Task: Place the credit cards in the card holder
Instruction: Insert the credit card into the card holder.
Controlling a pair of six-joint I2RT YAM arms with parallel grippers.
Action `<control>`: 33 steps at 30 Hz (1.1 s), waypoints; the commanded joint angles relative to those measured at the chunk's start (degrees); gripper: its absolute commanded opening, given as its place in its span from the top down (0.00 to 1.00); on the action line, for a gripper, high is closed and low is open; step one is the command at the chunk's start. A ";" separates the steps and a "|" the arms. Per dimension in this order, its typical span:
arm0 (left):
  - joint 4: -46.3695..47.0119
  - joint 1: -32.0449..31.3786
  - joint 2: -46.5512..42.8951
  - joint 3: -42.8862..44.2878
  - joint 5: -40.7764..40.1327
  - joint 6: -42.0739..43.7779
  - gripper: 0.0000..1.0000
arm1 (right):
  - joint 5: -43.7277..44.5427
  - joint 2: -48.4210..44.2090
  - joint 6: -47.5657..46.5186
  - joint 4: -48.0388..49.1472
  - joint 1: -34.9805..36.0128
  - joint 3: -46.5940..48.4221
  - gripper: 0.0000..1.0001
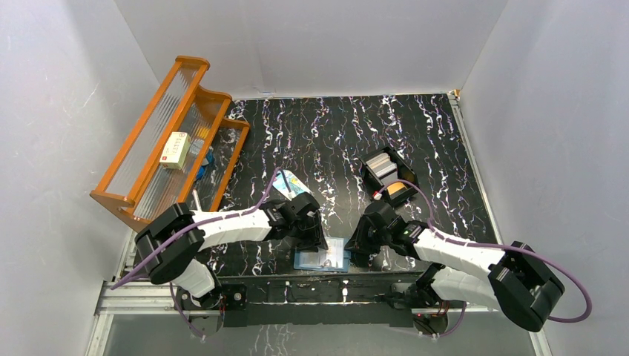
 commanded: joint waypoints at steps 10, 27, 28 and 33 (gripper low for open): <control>3.31 -1.59 2.76 2.50 2.93 1.52 0.63 | 0.36 0.66 0.02 2.75 0.43 -0.35 0.76; 1.56 -1.79 -2.65 1.31 -1.02 4.07 0.62 | 2.97 -1.77 -0.51 -3.27 0.43 3.23 0.74; 0.19 -1.61 -3.48 1.32 -1.78 4.35 0.62 | 3.21 -2.46 -0.58 -4.10 0.44 3.65 0.74; -0.16 2.49 -9.93 -2.93 -0.06 4.77 0.58 | 3.25 -4.27 -0.12 -5.98 0.44 6.11 0.73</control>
